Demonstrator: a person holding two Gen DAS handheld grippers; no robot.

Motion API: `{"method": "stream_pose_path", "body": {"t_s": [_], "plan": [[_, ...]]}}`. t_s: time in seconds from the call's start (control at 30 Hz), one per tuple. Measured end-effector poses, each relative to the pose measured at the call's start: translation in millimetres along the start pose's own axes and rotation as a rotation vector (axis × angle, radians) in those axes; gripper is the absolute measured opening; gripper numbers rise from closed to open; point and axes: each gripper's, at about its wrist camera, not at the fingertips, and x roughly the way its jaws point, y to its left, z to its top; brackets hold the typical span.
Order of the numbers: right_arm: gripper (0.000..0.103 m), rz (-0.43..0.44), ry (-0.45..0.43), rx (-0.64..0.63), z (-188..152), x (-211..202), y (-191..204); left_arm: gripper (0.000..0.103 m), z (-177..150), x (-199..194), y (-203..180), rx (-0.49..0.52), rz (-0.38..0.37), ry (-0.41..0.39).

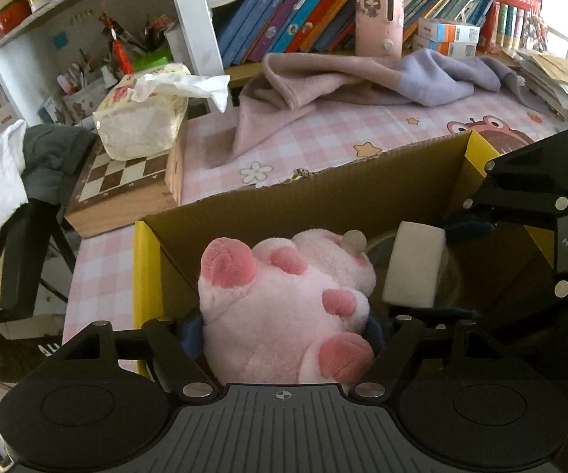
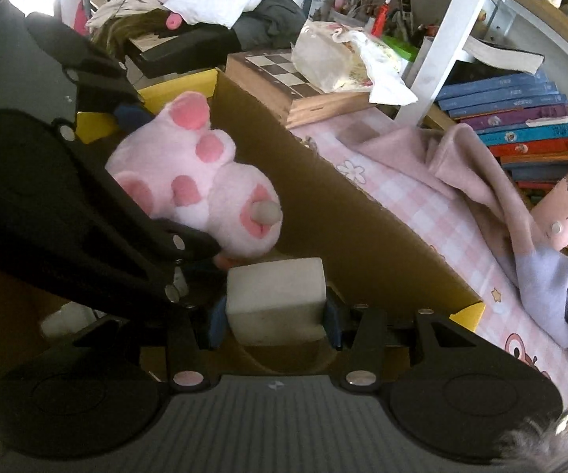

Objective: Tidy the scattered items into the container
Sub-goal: 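Carry the plush pig and white block to the yellow box and lower them in, then open both grippers and lift them out of the yellow box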

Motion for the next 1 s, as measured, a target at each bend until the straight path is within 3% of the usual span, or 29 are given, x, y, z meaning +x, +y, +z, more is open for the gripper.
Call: {"method": "stream_pose_path", "body": {"t_s": [0.13,0.53,0.67,1.0], "plan": [[0.053,0.002,-0.036,0.013,-2.7,-7.5,-0.7,0.09,0.8,-10.8,-0.8,-0.002,0.022,-0.034],[0.064,-0.018,-0.256,0.115,-15.2,-86.9,-2.2,0.094,-11.9,-100.0,-3.0,-0.097,0.036,-0.263],[0.072,-0.048,-0.325,0.149,-26.9,-118.5,2.5,0.094,-27.1,-135.3,-9.5,-0.122,0.053,-0.347],[0.075,-0.143,-0.447,0.242,-82.5,-190.1,24.7,0.094,-90.1,-197.5,-28.5,-0.29,0.088,-0.449]]}}
